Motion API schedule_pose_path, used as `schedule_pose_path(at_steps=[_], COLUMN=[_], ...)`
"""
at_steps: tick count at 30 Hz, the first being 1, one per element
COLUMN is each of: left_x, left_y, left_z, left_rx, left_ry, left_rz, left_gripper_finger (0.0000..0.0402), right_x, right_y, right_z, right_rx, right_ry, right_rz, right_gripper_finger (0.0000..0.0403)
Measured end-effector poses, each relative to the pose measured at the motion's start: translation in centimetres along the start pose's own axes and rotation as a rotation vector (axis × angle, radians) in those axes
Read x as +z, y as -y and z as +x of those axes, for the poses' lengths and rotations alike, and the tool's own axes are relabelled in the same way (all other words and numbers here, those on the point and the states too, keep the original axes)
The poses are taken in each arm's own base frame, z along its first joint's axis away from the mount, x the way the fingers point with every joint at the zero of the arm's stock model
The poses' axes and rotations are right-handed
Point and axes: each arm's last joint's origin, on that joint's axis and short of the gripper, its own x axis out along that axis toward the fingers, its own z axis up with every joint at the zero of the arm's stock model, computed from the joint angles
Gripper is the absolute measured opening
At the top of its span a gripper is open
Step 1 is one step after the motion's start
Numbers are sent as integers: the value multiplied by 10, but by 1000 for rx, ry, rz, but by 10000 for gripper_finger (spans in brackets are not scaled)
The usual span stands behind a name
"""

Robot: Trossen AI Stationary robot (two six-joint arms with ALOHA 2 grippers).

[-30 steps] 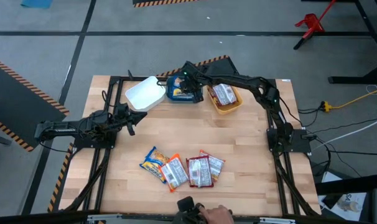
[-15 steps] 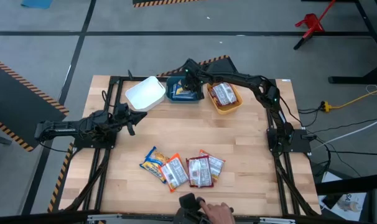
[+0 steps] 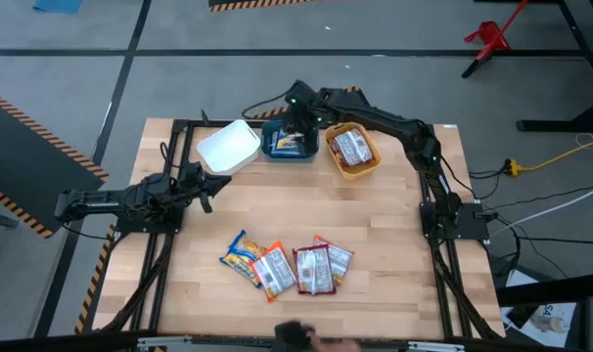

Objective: Sort Maruchan noodles
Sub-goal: Put the left orange noodle pack into the white bin

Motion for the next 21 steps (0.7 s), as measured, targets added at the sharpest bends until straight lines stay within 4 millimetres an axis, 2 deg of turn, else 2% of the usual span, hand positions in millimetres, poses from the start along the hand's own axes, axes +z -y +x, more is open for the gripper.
schedule_pose_path(at_steps=[2, 5, 11, 16, 21], left_x=[0, 0, 0, -1, -3], left_y=[0, 0, 0, 1, 2], left_z=[0, 0, 0, 0, 0], left_rx=[0, -1, -13, -49, -98], left_ry=[0, 0, -8, -31, -65], left_rz=[0, 0, 1, -12, -21], left_gripper_finger=[12, 12, 12, 12, 12], right_x=[13, 34, 73, 89, 91], right_y=[-12, -42, -130, -196, -230], right_z=[-8, -12, -9, -2, 16], right_rx=[120, 282, 417, 492, 502], right_ry=[78, 140, 113, 121, 172], right_rz=[59, 86, -87, -213, -271], right_gripper_finger=[276, 292, 298, 302, 314])
